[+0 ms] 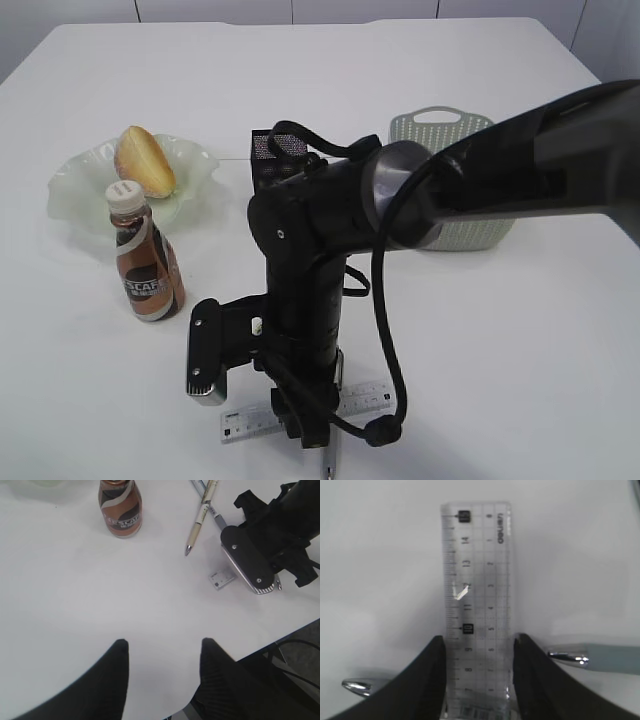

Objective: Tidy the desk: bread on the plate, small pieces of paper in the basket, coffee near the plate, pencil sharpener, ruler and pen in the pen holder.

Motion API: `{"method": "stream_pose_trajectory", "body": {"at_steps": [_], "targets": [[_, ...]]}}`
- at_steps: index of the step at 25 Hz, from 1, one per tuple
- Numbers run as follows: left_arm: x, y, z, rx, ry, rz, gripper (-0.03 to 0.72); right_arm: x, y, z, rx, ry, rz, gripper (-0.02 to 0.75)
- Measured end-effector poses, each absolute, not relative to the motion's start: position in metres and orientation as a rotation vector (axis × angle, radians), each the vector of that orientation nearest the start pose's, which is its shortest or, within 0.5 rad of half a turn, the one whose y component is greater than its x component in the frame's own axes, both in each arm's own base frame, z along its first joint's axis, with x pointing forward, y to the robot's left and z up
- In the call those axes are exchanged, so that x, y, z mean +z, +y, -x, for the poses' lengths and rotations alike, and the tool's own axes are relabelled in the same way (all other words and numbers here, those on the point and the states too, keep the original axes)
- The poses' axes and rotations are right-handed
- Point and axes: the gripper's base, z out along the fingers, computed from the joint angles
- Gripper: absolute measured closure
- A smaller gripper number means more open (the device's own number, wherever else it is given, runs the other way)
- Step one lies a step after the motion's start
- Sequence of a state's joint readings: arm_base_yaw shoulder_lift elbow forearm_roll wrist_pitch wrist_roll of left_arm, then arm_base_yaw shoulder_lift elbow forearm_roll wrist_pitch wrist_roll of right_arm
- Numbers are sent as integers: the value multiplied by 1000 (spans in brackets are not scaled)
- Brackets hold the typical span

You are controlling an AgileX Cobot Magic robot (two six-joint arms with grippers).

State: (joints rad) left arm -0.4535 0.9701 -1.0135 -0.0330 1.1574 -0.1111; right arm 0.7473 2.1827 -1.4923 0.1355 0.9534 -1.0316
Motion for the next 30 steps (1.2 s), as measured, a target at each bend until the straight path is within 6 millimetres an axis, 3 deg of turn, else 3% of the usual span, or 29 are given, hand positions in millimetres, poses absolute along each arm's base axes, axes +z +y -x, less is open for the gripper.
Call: {"method": "stream_pose_trajectory", "body": {"at_steps": [3,11,17,23,26,30], "targets": [[354,-75,-147,-246,2580,-440,345,117,289,-297,163,2048,2339,465],[354,-75,-147,-246,2580,-440,345,121,288,-296,164,2051,2344,470],[354,-75,-147,-246,2579,-439,345,174,282,-299,192,2001,2196,470],[354,-75,-147,-246,2579,-439,345,234,257,-310,246,1982,1958,470],[354,-75,-147,-247,2578,-439,345,253,237,-321,291,2011,1816,470],[356,-76,-149,-255,2550,-434,346,264,218,-335,448,2013,1657,470]]}}
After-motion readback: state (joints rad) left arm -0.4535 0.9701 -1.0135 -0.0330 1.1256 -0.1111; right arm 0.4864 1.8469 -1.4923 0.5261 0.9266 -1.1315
